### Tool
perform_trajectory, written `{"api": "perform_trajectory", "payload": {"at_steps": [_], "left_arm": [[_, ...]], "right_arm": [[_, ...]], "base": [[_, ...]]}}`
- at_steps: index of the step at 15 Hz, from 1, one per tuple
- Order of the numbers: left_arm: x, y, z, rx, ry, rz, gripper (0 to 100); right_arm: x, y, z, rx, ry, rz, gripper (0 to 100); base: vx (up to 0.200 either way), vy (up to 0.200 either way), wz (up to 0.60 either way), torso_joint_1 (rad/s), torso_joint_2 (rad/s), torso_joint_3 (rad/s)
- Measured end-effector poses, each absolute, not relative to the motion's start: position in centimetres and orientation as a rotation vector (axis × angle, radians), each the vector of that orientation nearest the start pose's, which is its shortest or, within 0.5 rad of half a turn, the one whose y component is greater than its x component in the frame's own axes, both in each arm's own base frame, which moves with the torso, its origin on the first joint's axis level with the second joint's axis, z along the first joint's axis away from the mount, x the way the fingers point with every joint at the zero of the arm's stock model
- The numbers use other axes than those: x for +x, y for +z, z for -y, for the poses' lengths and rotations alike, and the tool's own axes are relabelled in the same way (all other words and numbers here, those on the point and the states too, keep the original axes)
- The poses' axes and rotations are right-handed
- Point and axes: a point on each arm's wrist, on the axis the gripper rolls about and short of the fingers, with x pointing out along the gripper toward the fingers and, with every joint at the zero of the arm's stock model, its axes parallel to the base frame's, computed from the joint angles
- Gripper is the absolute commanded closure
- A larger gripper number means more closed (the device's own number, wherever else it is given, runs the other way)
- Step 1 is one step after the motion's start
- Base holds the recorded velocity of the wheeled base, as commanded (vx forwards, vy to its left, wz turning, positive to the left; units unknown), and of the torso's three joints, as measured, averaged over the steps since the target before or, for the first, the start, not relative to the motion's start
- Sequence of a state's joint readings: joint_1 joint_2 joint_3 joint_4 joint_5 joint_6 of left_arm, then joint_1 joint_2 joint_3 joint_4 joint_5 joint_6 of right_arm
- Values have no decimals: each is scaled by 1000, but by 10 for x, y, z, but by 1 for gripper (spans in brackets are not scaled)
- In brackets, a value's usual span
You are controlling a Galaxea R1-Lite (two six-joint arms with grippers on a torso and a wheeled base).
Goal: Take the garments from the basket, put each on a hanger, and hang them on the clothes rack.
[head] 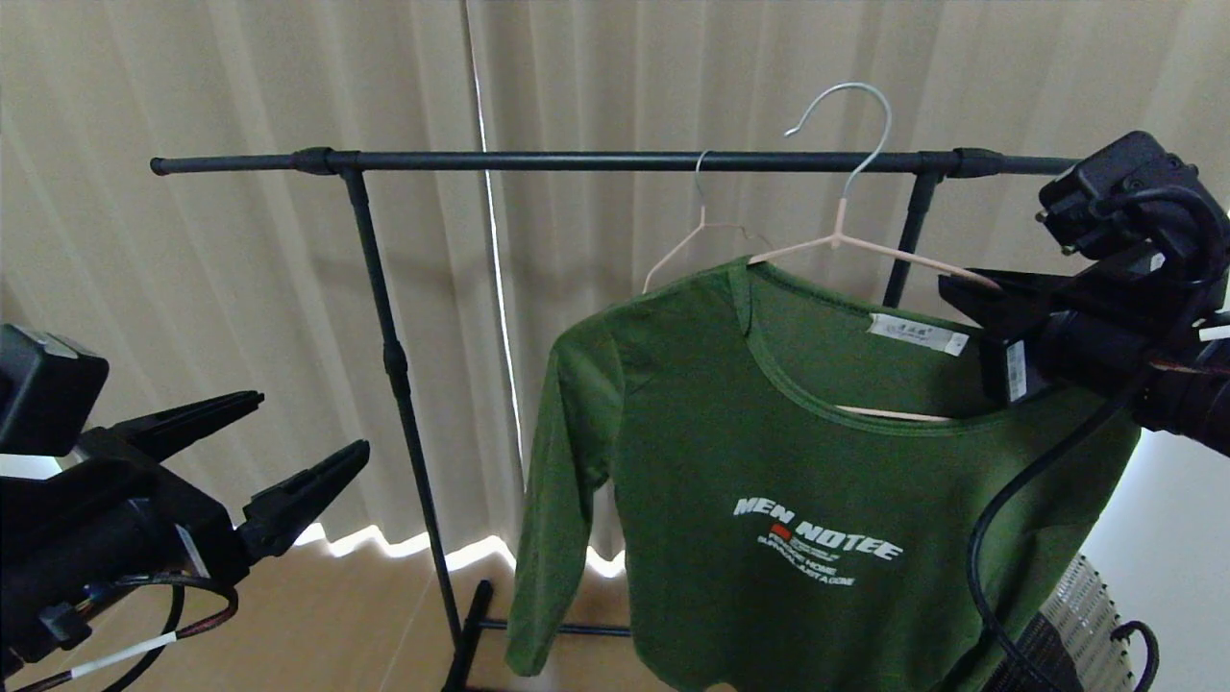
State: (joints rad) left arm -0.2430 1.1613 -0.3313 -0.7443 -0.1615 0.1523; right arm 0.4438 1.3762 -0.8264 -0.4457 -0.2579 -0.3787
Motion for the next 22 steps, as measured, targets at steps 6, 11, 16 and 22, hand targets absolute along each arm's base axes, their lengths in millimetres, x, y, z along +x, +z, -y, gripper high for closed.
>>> {"api": "perform_trajectory", "payload": {"at_steps": [6, 11, 16, 22], "left_arm": [[158, 185, 34, 150, -355, 1, 0], [158, 181, 32, 152, -341, -5, 0], [158, 181, 32, 153, -340, -2, 0], [157, 181, 31, 153, -340, -1, 0]], "right_arm": [[209, 253, -88, -414, 178, -77, 100], [207, 253, -86, -418, 170, -84, 100], [206, 253, -86, -418, 168, -84, 100], [206, 251, -85, -421, 169, -90, 100]], "base": [[0, 0, 0, 0, 0, 0], [0, 0, 0, 0, 0, 0], [0, 0, 0, 0, 0, 0], [0, 0, 0, 0, 0, 0]]}}
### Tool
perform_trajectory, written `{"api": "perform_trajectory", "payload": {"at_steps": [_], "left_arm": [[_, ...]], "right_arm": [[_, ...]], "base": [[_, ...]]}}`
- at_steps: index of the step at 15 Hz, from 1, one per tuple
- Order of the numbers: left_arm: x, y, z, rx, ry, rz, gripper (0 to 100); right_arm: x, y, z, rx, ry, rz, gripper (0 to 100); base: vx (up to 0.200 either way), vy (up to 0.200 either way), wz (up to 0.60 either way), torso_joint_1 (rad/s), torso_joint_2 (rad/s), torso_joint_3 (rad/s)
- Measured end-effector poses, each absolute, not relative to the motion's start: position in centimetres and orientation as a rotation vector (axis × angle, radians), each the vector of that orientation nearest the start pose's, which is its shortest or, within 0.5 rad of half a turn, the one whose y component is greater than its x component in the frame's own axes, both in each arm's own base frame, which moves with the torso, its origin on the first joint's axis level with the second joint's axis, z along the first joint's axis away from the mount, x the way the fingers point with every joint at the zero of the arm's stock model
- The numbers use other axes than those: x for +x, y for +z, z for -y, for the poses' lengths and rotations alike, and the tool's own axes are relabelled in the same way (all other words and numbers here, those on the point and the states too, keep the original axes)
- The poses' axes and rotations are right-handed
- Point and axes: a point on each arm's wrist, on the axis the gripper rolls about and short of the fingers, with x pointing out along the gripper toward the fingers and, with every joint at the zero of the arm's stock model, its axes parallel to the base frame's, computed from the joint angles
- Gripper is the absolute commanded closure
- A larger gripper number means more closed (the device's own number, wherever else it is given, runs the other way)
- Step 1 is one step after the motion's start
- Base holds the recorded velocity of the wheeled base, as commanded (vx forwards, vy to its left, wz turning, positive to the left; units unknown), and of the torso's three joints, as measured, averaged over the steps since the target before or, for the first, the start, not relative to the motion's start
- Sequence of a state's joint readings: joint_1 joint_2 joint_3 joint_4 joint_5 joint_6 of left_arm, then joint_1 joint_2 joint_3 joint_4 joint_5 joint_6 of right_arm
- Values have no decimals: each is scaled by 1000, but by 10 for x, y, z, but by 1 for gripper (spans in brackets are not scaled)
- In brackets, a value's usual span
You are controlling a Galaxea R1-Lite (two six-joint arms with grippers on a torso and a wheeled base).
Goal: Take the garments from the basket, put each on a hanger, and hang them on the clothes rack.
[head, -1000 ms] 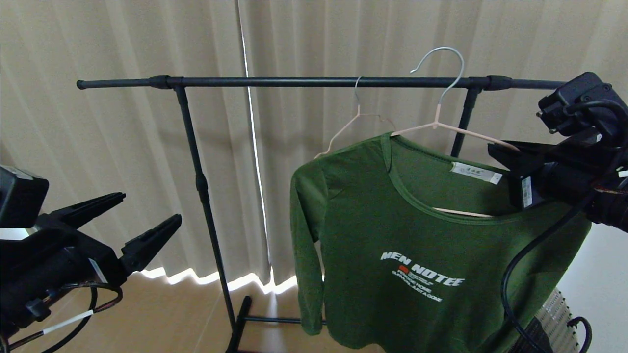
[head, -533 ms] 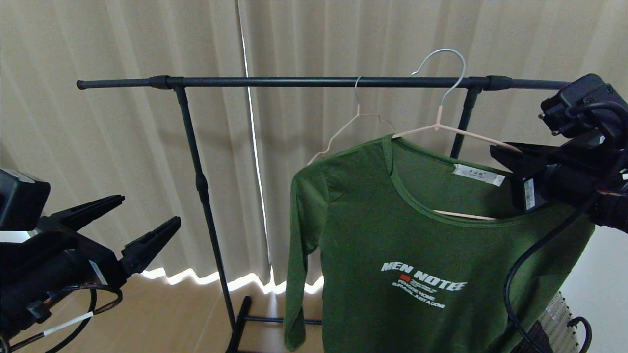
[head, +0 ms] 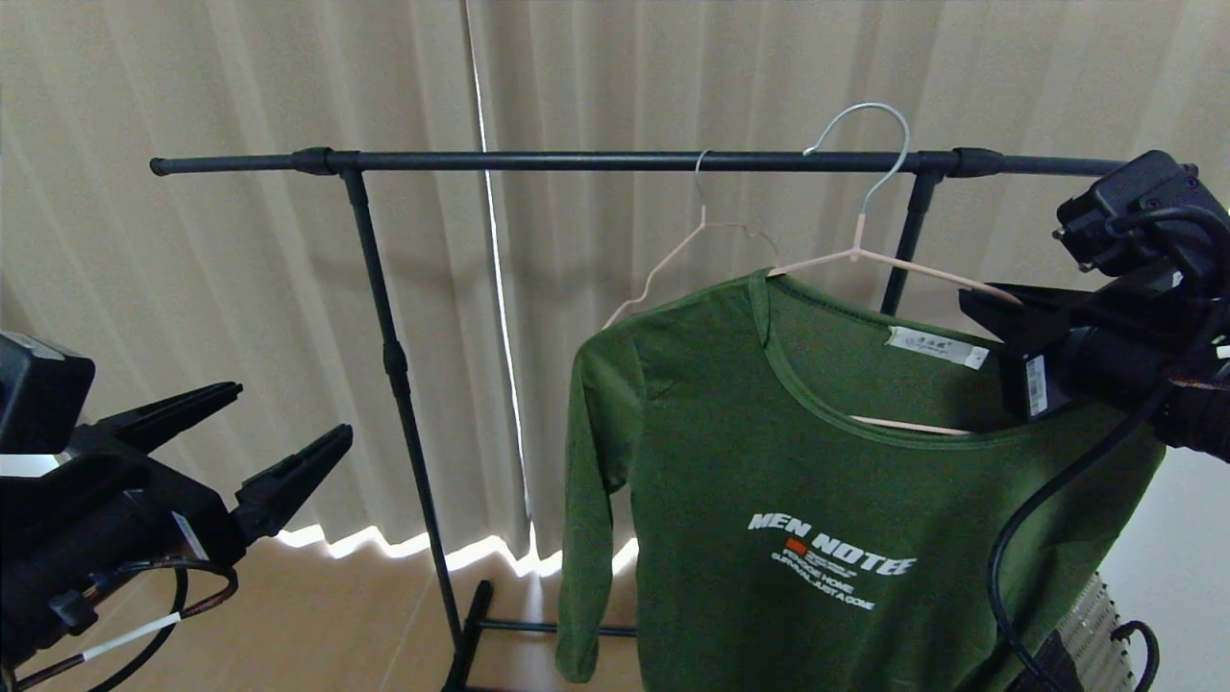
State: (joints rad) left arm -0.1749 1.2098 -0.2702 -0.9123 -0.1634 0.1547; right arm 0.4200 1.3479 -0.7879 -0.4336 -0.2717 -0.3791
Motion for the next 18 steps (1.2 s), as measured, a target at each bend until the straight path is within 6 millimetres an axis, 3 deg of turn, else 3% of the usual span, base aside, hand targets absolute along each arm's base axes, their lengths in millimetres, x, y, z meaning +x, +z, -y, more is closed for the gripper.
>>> {"api": "perform_trajectory", "payload": {"at_steps": [3, 14, 18], "left_arm": [[157, 181, 31, 154, -340, -2, 0], [157, 181, 31, 155, -339, -1, 0], [157, 181, 31, 151, -337, -3, 0]], "right_arm": [[205, 251, -85, -420, 169, -88, 100], [203, 250, -84, -421, 169, -87, 100], [203, 249, -84, -424, 167, -96, 100]], "base": [[0, 0, 0, 0, 0, 0], [0, 200, 0, 3, 5, 3], [0, 0, 0, 0, 0, 0]]}}
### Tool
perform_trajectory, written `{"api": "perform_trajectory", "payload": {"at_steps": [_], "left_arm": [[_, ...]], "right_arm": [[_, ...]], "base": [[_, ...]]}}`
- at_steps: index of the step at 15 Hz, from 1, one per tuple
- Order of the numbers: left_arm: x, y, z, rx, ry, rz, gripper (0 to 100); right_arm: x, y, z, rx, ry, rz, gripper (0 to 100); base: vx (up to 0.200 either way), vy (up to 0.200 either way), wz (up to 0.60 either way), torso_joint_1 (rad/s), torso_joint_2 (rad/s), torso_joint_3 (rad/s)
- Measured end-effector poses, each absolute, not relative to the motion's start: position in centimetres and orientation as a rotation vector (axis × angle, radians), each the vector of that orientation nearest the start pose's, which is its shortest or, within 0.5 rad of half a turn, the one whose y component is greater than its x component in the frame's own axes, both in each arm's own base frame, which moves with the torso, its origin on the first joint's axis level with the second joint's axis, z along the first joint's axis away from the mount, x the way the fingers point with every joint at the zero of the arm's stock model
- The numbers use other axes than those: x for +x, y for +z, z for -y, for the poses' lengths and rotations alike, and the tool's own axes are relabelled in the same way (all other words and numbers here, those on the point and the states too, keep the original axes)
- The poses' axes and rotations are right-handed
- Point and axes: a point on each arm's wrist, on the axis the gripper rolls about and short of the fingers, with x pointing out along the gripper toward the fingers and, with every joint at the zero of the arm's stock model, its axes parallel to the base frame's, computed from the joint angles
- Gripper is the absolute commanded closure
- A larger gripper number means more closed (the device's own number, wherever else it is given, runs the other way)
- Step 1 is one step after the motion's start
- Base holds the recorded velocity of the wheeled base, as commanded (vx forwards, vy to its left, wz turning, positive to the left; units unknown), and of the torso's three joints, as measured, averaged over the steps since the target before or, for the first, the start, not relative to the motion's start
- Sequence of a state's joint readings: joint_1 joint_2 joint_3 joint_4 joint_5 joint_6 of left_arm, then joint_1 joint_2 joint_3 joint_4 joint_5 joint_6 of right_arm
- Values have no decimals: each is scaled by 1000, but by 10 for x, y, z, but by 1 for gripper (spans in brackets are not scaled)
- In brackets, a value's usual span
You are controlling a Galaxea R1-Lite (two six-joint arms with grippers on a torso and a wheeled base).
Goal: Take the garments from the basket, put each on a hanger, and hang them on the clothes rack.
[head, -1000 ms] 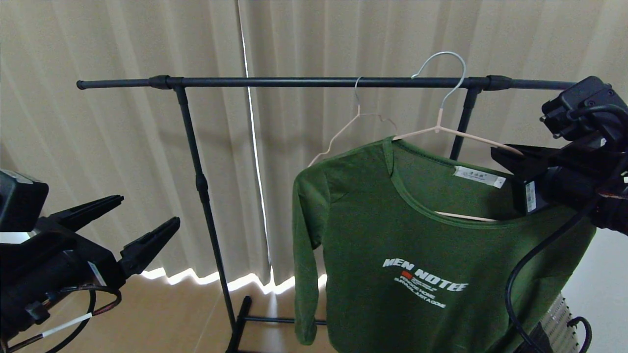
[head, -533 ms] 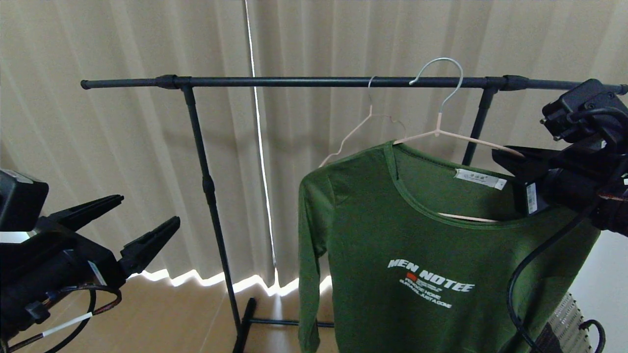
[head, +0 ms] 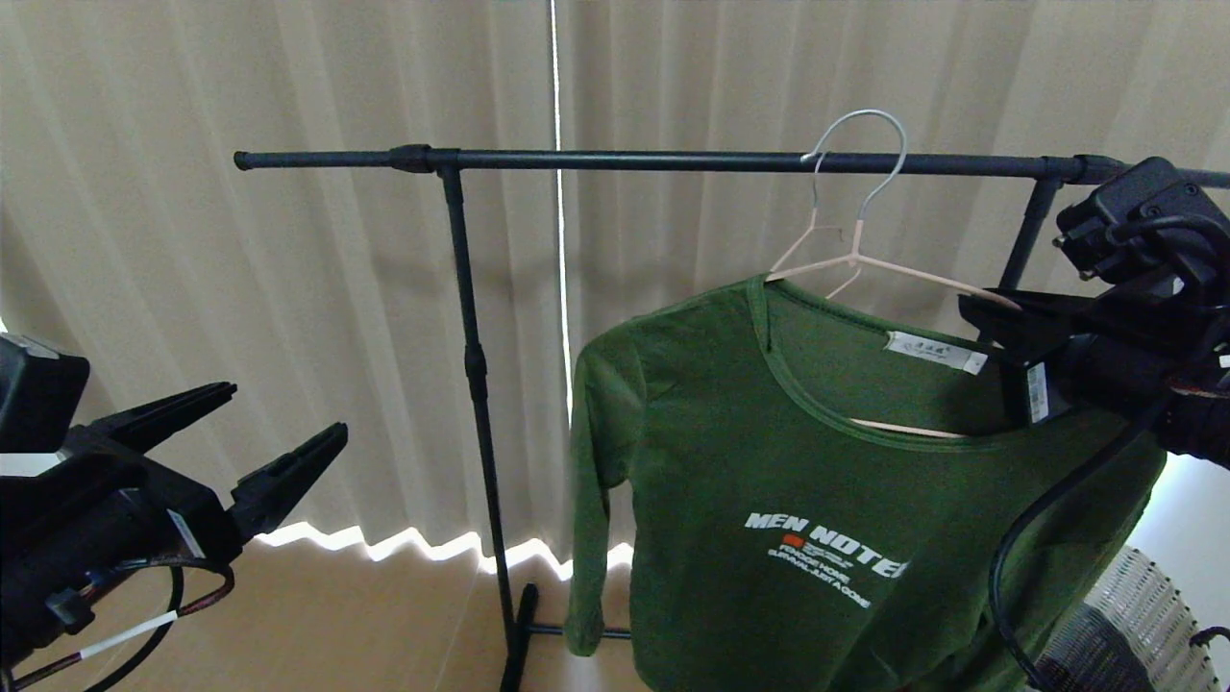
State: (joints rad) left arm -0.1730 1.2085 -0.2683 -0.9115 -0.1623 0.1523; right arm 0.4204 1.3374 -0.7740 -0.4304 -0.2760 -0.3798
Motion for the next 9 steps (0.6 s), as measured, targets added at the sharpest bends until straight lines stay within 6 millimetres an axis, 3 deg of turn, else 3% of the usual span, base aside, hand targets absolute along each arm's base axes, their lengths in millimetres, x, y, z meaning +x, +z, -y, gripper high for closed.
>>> {"api": "perform_trajectory", "payload": {"at_steps": [9], "left_arm": [[151, 183, 30, 149, -335, 17, 0]], "right_arm": [[202, 243, -81, -437, 98, -131, 100]], "base": [[0, 0, 0, 0, 0, 0]]}}
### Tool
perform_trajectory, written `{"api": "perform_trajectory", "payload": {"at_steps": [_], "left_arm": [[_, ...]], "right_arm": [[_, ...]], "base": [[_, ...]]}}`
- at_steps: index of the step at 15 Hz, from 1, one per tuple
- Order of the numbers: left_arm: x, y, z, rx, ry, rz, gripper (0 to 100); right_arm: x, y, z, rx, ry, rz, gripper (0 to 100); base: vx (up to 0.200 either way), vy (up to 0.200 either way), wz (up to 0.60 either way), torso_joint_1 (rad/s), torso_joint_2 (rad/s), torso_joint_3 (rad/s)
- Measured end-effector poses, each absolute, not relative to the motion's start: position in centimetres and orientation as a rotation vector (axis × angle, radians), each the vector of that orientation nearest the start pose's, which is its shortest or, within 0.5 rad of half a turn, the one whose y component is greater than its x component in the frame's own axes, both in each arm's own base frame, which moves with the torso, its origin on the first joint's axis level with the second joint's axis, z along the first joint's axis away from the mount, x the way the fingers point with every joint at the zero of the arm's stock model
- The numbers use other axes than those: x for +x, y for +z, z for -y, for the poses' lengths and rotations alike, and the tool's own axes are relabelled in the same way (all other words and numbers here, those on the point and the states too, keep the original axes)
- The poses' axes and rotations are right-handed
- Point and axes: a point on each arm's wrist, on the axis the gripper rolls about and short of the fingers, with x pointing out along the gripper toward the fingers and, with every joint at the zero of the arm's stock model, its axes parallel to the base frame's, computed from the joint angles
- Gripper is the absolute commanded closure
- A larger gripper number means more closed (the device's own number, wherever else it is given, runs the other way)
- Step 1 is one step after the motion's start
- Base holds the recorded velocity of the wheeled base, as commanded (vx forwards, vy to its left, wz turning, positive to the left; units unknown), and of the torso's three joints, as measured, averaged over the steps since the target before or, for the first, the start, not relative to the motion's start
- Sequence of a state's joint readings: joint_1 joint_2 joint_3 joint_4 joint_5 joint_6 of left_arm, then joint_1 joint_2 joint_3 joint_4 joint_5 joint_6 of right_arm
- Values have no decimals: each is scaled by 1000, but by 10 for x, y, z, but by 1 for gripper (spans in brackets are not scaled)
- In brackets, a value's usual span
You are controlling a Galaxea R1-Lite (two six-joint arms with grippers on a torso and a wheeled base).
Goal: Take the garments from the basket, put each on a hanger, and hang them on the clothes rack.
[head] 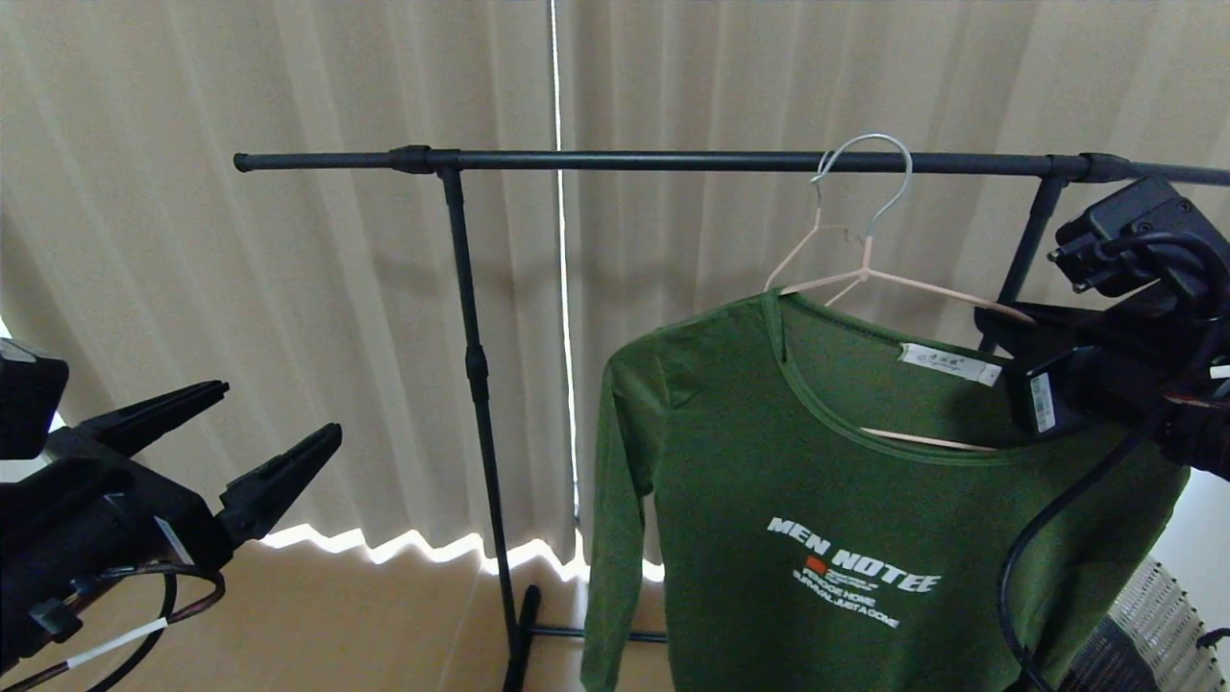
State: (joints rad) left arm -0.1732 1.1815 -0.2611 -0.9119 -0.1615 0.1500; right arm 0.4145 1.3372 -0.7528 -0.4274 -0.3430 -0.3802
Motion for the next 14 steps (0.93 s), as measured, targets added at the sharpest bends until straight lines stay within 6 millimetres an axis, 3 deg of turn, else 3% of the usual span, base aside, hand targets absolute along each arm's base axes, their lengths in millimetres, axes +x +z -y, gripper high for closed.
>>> {"api": "perform_trajectory", "payload": {"at_steps": [2, 11, 14], "left_arm": [[151, 184, 30, 147, -332, 17, 0], [151, 182, 28, 148, -323, 11, 0], [150, 180, 28, 156, -323, 7, 0]], "right_arm": [[203, 242, -80, -438, 95, -133, 100], [202, 241, -80, -439, 95, -136, 100], [202, 243, -79, -437, 79, -133, 100]], "base": [[0, 0, 0, 0, 0, 0], [200, 0, 0, 1, 3, 4], [0, 0, 0, 0, 0, 0]]}}
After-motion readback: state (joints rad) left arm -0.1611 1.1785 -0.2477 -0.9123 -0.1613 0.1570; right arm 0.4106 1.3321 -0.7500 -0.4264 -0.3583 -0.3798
